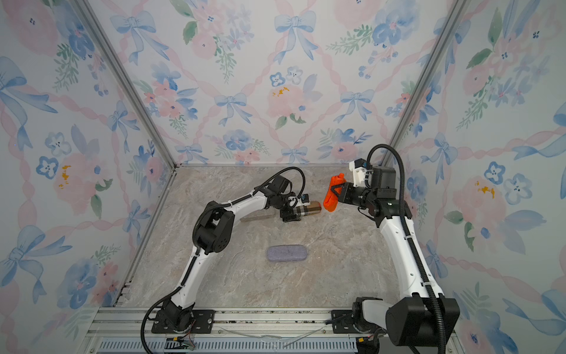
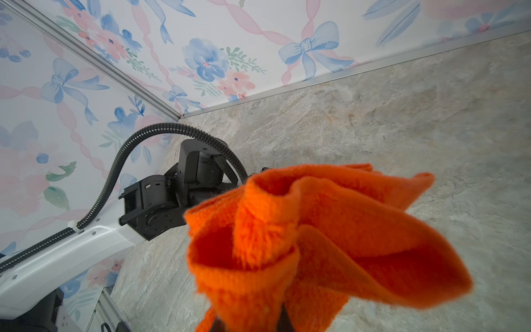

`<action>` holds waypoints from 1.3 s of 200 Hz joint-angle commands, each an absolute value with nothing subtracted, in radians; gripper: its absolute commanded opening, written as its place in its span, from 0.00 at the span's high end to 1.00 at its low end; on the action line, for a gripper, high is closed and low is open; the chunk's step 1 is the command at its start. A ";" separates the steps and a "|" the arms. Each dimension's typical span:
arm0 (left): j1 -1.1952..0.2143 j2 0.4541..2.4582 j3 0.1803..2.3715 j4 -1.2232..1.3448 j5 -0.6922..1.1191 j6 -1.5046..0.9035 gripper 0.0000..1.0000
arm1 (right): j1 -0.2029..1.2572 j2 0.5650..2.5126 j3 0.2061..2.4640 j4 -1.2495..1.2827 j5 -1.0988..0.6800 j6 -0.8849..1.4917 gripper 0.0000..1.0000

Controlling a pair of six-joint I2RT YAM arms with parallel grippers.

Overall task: Wipe the eyeglass case
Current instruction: Pick up the eyeglass case from the center of the board, then wipe the dirt from the eyeglass case.

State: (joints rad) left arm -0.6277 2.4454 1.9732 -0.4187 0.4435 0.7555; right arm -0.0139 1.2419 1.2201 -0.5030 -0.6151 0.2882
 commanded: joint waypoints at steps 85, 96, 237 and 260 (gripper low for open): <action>-0.628 2.550 2.065 -0.442 0.431 0.703 0.36 | -0.032 1.210 1.170 -0.485 -0.630 0.269 1.00; -0.629 2.548 2.061 -0.443 0.424 0.706 0.42 | -0.033 1.210 1.171 -0.488 -0.630 0.263 1.00; -0.755 1.992 1.668 -0.221 0.331 0.612 0.68 | -0.009 1.128 1.231 -0.753 -0.484 0.170 1.00; -0.778 1.877 1.557 -0.160 0.347 0.588 0.68 | 0.040 1.150 1.261 -0.747 -0.517 0.168 1.00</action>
